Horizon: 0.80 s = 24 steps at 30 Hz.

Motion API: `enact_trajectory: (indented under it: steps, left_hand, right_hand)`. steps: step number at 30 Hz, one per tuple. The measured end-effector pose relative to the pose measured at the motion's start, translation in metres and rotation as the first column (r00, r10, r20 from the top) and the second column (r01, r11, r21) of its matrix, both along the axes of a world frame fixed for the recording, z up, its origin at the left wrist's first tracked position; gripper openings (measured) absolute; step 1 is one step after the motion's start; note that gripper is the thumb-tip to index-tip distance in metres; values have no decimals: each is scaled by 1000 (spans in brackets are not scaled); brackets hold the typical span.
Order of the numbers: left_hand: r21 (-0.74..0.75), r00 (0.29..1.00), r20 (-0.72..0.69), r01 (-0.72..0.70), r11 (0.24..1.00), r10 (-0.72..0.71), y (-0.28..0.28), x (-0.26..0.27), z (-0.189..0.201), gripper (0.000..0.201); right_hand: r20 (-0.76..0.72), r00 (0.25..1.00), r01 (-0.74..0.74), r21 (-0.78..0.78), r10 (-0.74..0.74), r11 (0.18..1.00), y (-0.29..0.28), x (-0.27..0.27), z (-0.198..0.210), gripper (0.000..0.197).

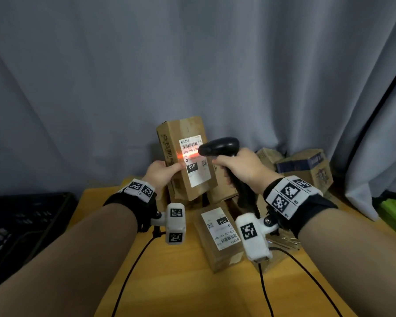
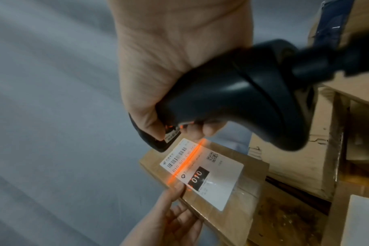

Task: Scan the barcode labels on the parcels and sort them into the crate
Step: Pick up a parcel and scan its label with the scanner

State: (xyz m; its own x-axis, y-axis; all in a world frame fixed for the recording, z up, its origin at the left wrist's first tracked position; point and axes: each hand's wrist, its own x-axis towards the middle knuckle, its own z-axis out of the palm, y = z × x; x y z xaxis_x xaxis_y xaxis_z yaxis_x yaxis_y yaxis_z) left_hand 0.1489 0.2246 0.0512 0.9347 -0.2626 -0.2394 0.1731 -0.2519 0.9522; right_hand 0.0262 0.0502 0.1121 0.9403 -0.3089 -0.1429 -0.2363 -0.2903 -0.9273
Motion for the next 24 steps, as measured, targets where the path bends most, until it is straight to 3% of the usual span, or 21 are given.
enact_trajectory:
  steps: [7,13,24]
  left_hand:
    - [19,1000,-2,12,1000,-12,5,-1,-3,22]
    - [30,1000,7,7,1000,-7,6,-2,-6,20]
    - [16,1000,-1,16,1000,-16,7,-7,-2,21]
  right_hand:
    - [64,995,73,-11,-72,997,1,-3,11,19]
    - [84,994,80,-92,-72,993,1,-2,12,22]
    - [65,997,43,-57,-39,997,9,-7,15,19]
